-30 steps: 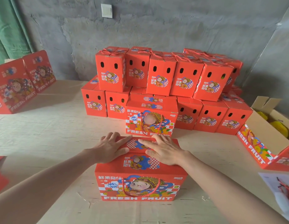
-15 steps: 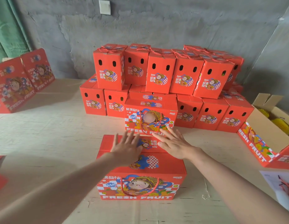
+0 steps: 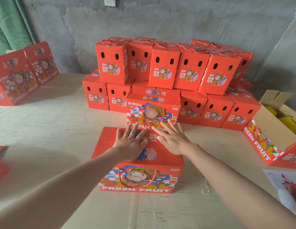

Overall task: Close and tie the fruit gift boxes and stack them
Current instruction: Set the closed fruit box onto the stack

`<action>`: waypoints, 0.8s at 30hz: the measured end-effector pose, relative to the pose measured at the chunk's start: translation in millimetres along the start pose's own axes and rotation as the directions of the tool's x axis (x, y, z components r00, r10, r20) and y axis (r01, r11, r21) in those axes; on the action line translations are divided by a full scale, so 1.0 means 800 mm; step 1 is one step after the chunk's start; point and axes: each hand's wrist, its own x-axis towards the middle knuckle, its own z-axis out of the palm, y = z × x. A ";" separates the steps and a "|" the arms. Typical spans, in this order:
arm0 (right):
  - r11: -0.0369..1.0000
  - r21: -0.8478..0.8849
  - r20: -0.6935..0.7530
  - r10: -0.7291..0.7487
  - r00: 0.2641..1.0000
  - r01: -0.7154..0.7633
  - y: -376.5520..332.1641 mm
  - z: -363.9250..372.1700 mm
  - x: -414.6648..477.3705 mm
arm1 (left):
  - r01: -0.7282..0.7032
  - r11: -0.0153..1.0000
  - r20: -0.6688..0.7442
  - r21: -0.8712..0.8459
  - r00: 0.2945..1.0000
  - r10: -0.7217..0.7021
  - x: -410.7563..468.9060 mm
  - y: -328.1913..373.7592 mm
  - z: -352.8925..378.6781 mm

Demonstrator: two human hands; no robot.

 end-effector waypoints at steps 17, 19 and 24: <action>0.926 0.376 -0.379 0.115 0.918 0.039 -0.010 0.021 -0.047 | 0.018 0.979 -0.333 -0.202 0.939 -0.086 -0.090 0.060 0.041; 0.925 0.377 -0.442 0.226 0.868 -0.049 -0.040 0.034 -0.050 | -0.001 0.959 -0.355 -0.284 0.929 -0.104 -0.086 0.032 0.037; 0.843 0.450 -0.395 0.485 0.780 -0.296 -0.127 0.052 -0.038 | 0.067 0.939 -0.275 -0.338 0.947 -0.167 -0.056 -0.058 0.039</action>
